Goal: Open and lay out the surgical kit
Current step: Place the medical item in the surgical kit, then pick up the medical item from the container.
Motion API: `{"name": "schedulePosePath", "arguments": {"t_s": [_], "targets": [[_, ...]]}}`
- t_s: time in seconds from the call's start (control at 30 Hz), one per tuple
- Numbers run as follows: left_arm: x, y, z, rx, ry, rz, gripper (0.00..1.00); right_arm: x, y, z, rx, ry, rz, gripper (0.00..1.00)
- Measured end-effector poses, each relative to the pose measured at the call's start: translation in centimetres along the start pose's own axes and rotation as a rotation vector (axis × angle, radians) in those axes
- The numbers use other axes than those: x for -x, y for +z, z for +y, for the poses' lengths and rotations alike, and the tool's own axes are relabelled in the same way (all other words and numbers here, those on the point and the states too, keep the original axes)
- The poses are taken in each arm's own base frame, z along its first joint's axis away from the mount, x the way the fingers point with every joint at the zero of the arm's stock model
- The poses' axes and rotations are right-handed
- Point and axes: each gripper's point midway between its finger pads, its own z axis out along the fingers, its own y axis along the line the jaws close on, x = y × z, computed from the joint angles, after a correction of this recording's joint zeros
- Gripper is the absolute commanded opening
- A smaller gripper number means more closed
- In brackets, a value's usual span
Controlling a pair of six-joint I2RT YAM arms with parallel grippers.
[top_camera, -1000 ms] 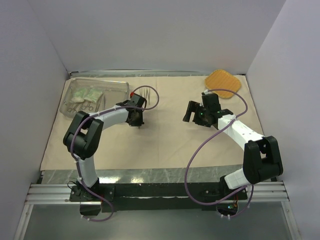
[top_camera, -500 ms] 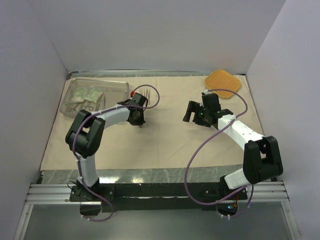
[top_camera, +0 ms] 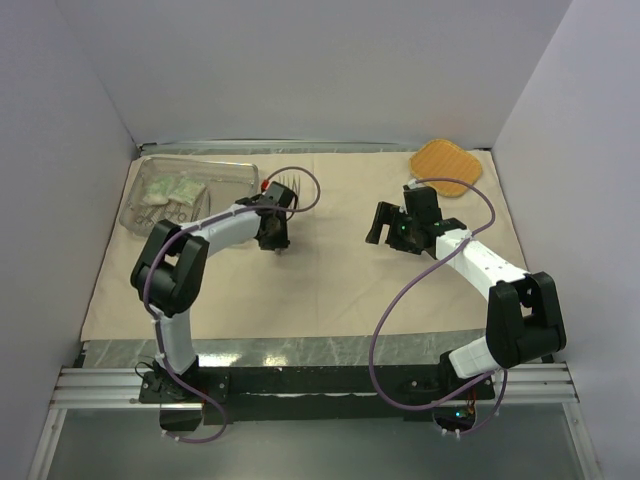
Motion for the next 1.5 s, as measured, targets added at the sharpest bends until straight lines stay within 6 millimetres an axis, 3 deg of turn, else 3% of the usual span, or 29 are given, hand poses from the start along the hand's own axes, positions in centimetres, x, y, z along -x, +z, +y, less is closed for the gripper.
{"name": "schedulePosePath", "arguments": {"t_s": [0.1, 0.27, 0.33, 0.5, 0.57, 0.63, 0.8, 0.93, 1.2, 1.5], "targets": [[1.7, -1.5, 0.0, 0.009, -0.008, -0.023, 0.36, 0.1, 0.0, 0.1, 0.001, 0.0, -0.003, 1.0], [7.6, -5.3, 0.9, -0.019, -0.069, -0.153, 0.36, 0.3, 0.0, 0.1, 0.004, 0.0, -0.006, 1.0], [9.7, -6.3, 2.8, -0.016, -0.114, -0.196, 0.35, 0.3, 0.0, 0.2, 0.004, 0.0, -0.007, 1.0], [12.8, -6.2, 11.0, 0.074, -0.256, -0.233, 0.32, 0.3, 0.0, 0.2, 0.004, -0.001, -0.007, 1.0], [13.1, -5.6, 13.9, 0.136, -0.289, -0.232, 0.3, 0.3, 0.0, 0.2, 0.004, -0.001, -0.007, 1.0], [12.9, -4.7, 15.5, 0.178, -0.303, -0.218, 0.3, 0.3, 0.0, 0.2, 0.005, 0.0, -0.006, 1.0], [11.3, -1.5, 17.4, 0.231, -0.31, -0.14, 0.29, 0.1, 0.1, 0.1, 0.005, 0.0, -0.001, 1.0], [11.3, 0.0, 19.5, 0.264, -0.326, -0.113, 0.29, 0.1, 0.2, 0.1, 0.004, 0.0, 0.002, 1.0], [11.2, -0.4, 25.1, 0.336, -0.374, -0.106, 0.3, 0.0, 0.2, 0.2, 0.007, 0.001, 0.005, 1.0], [10.2, -0.6, 25.9, 0.37, -0.303, -0.063, 0.3, 0.6, 0.4, 0.6, 0.013, -0.005, 0.01, 1.0]]}}
